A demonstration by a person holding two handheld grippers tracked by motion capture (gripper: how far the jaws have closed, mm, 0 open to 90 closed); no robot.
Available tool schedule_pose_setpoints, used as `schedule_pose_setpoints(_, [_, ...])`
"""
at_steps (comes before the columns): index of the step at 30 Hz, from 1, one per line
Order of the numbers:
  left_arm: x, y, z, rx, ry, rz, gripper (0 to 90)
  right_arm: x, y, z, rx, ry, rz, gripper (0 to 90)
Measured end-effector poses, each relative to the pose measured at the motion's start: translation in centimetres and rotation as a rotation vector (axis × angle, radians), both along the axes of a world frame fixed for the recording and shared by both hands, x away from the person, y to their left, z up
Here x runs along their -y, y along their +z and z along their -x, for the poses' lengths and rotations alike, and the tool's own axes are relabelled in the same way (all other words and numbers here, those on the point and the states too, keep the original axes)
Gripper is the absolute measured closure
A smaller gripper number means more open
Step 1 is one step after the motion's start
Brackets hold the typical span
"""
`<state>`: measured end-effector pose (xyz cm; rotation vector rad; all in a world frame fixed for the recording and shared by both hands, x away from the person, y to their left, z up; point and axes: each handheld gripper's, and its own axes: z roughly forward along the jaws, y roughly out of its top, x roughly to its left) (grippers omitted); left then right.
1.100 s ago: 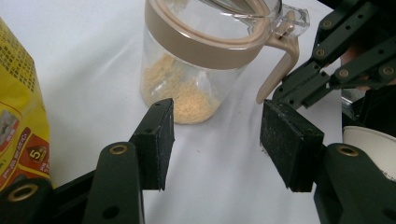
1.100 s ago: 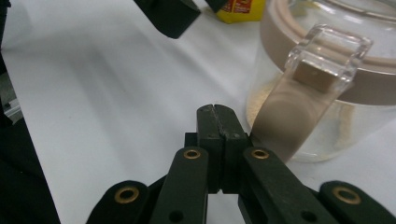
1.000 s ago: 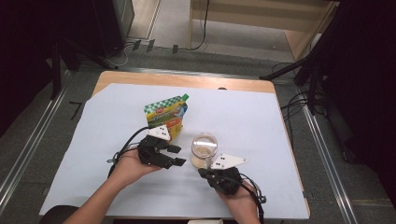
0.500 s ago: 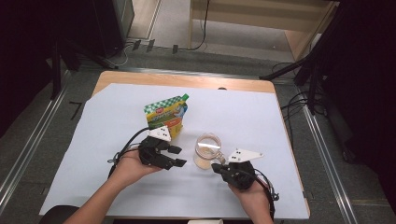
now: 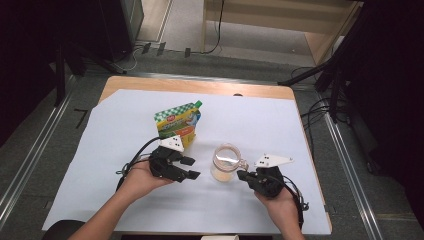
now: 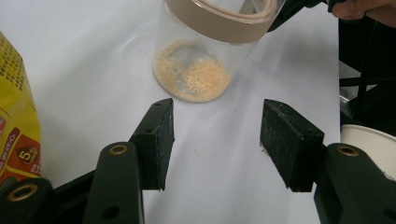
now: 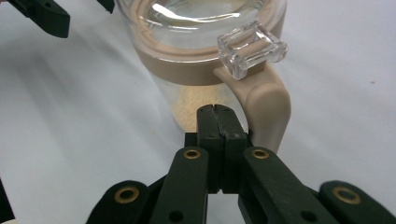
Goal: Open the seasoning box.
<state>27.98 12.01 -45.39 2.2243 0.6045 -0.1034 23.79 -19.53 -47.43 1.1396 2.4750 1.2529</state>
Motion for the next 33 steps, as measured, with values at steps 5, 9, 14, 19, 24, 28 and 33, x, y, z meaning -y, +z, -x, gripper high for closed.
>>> schedule_pose_setpoints(5, [0.1, -0.1, 0.0, -0.005, -0.005, 0.005, 46.5, 0.5, 0.0, -0.5, -0.007, -0.016, 0.0, 90.0])
schedule_pose_setpoints(9, [0.3, -0.1, 0.0, 0.001, -0.012, 0.0, 46.1, 1.1, -0.1, -1.4, -0.009, -0.027, 0.003, 90.0])
schedule_pose_setpoints(14, [0.5, -0.1, 0.1, 0.009, -0.022, 0.011, 46.1, 1.7, -0.3, -2.3, -0.011, -0.041, -0.006, 90.0])
schedule_pose_setpoints(19, [0.8, -0.1, 0.1, 0.008, -0.032, 0.027, 44.9, 2.0, -0.5, -2.9, -0.013, -0.055, -0.013, 90.0])
schedule_pose_setpoints(24, [1.5, 0.0, 0.0, 0.005, -0.057, 0.033, 44.6, 2.2, -0.4, -3.4, -0.022, -0.069, -0.017, 90.0])
schedule_pose_setpoints(28, [2.0, 0.4, -0.2, -0.017, -0.076, 0.05, 38.6, 3.2, 0.6, -2.7, -0.01, -0.073, -0.037, 90.0])
schedule_pose_setpoints(33, [2.6, 0.9, -0.1, 0.017, -0.089, 0.017, 38.1, 4.5, 1.4, -2.0, 0.008, -0.1, -0.045, 90.0])
